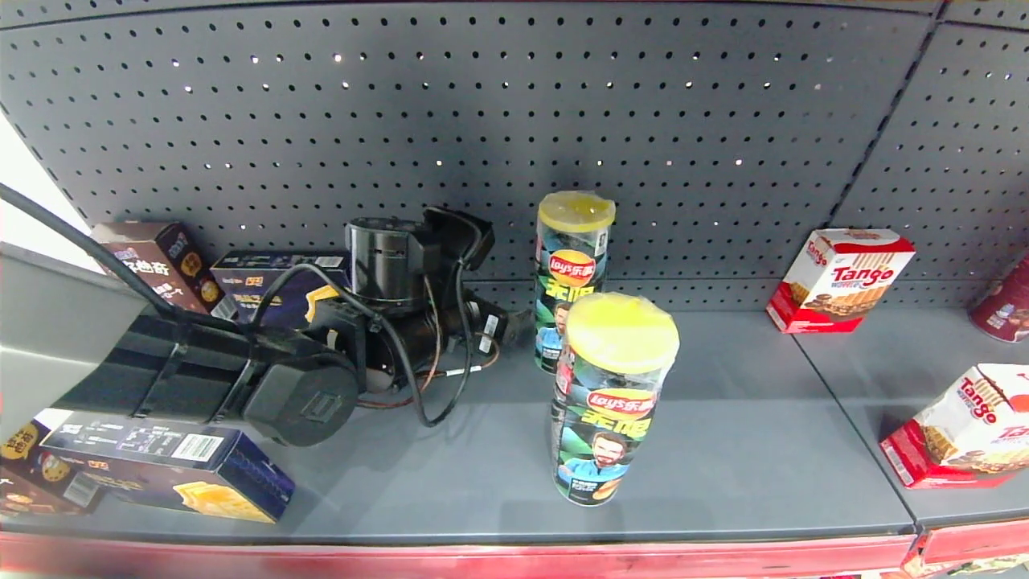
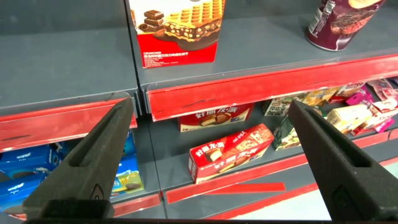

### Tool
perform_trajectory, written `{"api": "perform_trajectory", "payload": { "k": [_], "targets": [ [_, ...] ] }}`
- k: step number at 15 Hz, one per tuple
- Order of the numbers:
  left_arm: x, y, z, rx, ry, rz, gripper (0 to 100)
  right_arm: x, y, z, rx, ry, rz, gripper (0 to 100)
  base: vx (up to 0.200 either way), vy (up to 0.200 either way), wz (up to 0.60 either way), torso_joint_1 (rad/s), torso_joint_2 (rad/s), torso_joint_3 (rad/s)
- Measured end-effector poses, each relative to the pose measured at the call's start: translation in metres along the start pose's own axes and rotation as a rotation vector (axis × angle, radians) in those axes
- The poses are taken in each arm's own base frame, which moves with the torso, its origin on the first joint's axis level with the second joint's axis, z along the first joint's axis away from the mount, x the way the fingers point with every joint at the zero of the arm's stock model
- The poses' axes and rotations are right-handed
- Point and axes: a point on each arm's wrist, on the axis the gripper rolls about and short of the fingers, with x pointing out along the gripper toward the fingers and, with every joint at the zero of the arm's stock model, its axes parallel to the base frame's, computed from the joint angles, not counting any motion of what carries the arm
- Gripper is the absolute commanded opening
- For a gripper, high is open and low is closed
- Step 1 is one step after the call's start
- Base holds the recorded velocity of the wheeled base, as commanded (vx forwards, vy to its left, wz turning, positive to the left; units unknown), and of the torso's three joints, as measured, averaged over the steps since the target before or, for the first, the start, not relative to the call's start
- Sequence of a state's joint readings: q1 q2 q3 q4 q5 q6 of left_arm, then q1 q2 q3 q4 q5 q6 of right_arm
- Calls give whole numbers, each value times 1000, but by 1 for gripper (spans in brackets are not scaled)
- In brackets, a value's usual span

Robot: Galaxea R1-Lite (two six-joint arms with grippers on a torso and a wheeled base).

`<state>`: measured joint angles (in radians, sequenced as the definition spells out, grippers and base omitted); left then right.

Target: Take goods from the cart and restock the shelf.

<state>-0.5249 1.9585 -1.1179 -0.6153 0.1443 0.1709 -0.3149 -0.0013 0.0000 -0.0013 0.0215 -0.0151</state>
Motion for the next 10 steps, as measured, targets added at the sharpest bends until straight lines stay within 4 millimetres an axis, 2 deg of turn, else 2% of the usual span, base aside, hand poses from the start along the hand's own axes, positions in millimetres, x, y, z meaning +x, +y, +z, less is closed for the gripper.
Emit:
{"api": "perform_trajectory", "payload": {
  "k": [5, 7, 10],
  "targets": [
    [-31, 40, 17, 61, -41, 100, 100, 0, 0, 0, 0, 0, 1, 100, 0, 0, 0, 0, 0, 0],
    [-46, 47, 26, 62, -63, 154, 100, 0, 0, 0, 0, 0, 2, 100, 0, 0, 0, 0, 0, 0],
    [-61, 49, 26, 53, -108, 190, 100, 0, 0, 0, -2, -1, 2, 100, 0, 0, 0, 0, 0, 0]
  ]
}}
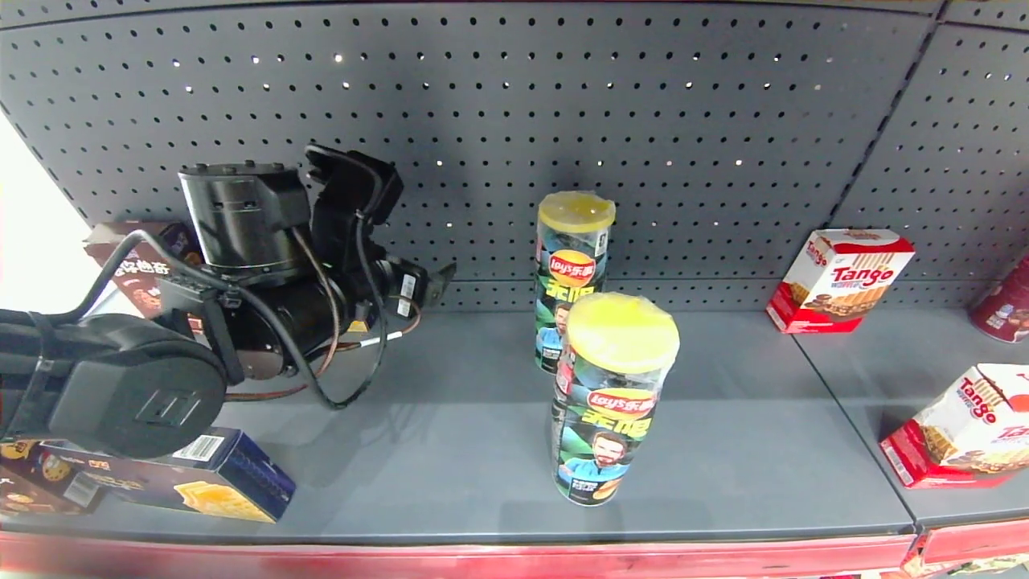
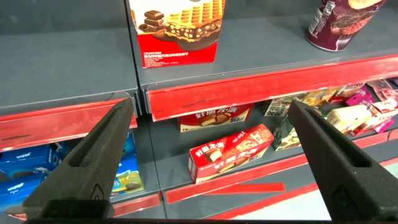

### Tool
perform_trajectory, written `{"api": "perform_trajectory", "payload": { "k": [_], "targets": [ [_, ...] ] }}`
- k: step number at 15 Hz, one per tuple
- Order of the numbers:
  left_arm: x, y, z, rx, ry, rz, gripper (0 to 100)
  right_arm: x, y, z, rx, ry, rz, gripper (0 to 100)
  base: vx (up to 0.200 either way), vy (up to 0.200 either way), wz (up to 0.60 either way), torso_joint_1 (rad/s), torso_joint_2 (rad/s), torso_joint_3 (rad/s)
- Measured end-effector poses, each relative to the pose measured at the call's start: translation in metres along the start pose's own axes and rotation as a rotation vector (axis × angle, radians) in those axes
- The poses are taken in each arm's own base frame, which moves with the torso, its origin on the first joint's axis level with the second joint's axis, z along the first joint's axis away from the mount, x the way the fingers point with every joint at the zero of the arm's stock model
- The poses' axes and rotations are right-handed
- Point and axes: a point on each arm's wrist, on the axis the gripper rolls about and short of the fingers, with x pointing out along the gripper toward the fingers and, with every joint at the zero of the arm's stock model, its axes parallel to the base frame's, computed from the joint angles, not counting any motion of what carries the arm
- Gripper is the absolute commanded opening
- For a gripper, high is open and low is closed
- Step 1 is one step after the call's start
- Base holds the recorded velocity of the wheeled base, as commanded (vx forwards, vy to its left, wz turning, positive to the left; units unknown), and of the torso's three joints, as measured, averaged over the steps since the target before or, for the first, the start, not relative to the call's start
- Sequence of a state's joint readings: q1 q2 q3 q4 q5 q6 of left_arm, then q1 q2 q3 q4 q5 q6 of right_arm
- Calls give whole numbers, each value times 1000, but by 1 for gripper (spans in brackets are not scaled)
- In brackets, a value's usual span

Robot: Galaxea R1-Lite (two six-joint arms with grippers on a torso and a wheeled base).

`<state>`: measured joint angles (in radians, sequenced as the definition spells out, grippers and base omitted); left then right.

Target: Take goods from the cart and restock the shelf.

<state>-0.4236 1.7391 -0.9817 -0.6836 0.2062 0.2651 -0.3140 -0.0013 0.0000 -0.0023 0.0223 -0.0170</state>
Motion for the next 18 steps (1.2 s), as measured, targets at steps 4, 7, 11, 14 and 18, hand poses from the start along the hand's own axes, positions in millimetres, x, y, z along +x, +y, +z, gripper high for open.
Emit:
{"api": "perform_trajectory", "payload": {
  "k": [4, 7, 11, 14, 18],
  "targets": [
    [-8, -4, 0, -9, -62, -1, 100, 0, 0, 0, 3, 0, -4, 100, 0, 0, 0, 0, 0, 0],
    [-12, -9, -3, -9, -62, -19, 100, 0, 0, 1, -10, -6, 11, 100, 0, 0, 0, 0, 0, 0],
    [-21, -10, -7, -8, -62, -28, 100, -8, 0, 48, 20, -108, 56, 100, 0, 0, 0, 0, 0, 0],
    [-24, -7, -5, -10, -66, -22, 100, 9, 0, 112, -4, -77, 211, 100, 0, 0, 0, 0, 0, 0],
    [-25, -5, -5, -15, -67, -16, 100, 73, 16, 168, -107, 35, 549, 100, 0, 0, 0, 0, 0, 0]
  ]
}}
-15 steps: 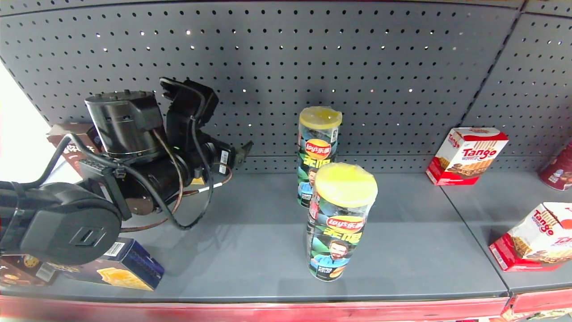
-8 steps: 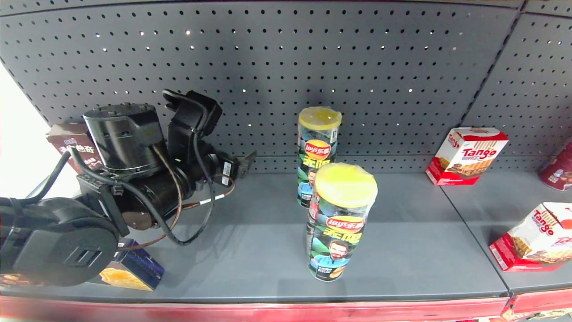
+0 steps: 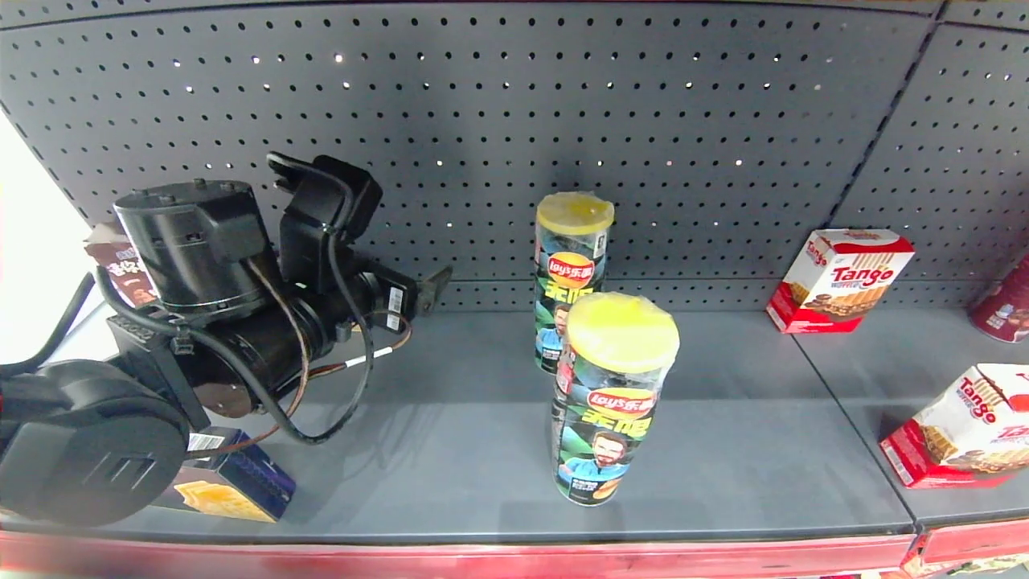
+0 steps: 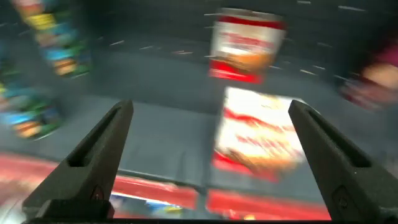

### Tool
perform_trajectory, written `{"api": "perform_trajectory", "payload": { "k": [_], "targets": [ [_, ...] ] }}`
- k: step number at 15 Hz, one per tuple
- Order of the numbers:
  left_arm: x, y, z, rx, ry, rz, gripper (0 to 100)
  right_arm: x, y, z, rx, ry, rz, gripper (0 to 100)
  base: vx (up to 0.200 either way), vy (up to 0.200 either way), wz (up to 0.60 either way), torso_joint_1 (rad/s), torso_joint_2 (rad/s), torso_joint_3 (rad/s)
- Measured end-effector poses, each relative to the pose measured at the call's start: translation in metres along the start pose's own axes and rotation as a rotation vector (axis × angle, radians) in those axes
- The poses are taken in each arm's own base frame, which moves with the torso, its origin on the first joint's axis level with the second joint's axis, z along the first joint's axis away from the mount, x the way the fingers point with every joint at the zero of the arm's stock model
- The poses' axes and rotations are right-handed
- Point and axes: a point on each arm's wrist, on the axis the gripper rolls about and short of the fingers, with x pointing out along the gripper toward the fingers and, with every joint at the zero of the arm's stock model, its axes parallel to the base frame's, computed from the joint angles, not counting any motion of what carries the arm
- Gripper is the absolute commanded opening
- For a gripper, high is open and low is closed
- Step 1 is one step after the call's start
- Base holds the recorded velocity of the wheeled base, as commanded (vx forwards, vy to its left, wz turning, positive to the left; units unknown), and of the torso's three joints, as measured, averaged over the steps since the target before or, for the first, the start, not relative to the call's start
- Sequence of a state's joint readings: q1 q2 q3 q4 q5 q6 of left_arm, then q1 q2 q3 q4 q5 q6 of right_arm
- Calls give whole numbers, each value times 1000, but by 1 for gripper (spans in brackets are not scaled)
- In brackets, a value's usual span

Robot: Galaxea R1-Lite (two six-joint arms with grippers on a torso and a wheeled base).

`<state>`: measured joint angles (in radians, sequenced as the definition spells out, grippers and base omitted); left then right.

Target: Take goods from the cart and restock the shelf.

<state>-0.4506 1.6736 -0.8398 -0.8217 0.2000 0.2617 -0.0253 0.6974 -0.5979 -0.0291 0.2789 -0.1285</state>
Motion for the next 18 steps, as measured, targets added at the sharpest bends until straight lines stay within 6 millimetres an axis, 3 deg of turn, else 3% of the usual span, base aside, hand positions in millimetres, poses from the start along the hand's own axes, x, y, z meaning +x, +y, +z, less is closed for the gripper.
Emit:
{"api": "perform_trajectory", "payload": {
  "k": [4, 8, 12, 18],
  "targets": [
    [-1, 0, -2, -2, 4, 1, 100, 75, 19, 9, -37, 145, 348, 100, 0, 0, 0, 0, 0, 0],
    [-6, 9, -5, -1, 15, 27, 100, 124, 51, -5, -61, 241, 518, 100, 0, 0, 0, 0, 0, 0],
    [-11, 17, -4, -3, 10, 48, 100, 149, 68, -19, -72, 314, 571, 100, 0, 0, 0, 0, 0, 0],
    [-14, 20, -1, -5, 1, 59, 100, 177, 82, -23, -83, 362, 584, 100, 0, 0, 0, 0, 0, 0]
  ]
}}
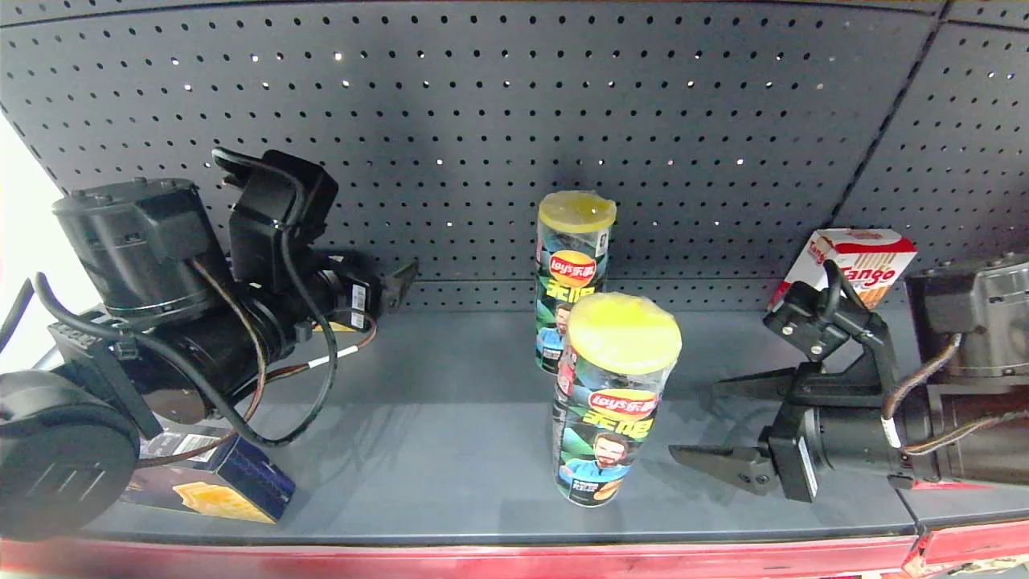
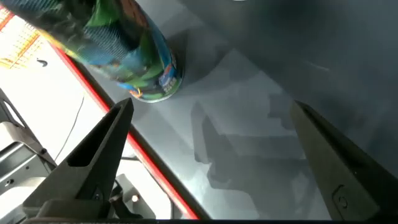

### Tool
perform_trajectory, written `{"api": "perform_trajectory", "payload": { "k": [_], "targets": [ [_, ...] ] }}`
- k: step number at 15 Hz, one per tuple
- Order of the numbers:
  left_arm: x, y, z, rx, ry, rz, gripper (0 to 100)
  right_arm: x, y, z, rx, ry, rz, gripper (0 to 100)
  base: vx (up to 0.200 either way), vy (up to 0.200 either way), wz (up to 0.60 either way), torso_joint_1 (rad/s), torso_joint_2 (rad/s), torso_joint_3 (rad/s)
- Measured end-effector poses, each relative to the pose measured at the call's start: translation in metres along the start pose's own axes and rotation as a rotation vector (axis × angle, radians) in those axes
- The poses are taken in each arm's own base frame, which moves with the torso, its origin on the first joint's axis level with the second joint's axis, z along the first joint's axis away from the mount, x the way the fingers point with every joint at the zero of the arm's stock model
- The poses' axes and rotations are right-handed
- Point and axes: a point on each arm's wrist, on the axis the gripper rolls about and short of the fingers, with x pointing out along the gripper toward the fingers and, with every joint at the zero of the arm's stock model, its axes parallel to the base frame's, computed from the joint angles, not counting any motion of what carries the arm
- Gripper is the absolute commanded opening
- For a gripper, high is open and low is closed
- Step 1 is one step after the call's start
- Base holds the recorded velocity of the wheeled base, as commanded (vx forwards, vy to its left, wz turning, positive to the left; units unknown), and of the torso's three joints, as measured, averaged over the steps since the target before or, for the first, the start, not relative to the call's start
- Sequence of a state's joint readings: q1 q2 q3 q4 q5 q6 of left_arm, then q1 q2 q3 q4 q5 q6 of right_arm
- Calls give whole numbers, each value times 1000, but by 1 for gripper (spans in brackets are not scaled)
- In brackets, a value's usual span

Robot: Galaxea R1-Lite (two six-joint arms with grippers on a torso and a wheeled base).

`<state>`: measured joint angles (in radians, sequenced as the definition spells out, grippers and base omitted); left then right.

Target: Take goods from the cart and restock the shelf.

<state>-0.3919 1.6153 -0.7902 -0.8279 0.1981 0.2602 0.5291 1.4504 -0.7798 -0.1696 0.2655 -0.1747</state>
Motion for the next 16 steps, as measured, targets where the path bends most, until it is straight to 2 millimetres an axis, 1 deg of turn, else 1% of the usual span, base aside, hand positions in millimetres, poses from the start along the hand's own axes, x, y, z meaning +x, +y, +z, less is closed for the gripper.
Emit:
{"api": "perform_trajectory", "payload": {
  "k": [5, 8, 11, 16],
  "targets": [
    [-1, 1, 1, 0, -4, 1, 100, 24, -3, 10, -14, 0, 7, 100, 0, 0, 0, 0, 0, 0],
    [-1, 1, 2, -1, -6, 3, 100, 36, -1, 14, -23, 7, 15, 100, 0, 0, 0, 0, 0, 0],
    [-1, 1, 1, 0, -5, 2, 100, 38, -2, 11, -18, 19, 15, 100, 0, 0, 0, 0, 0, 0],
    [-2, 1, 1, 0, -3, 1, 100, 34, 0, 12, -23, 10, 16, 100, 0, 0, 0, 0, 0, 0]
  ]
}}
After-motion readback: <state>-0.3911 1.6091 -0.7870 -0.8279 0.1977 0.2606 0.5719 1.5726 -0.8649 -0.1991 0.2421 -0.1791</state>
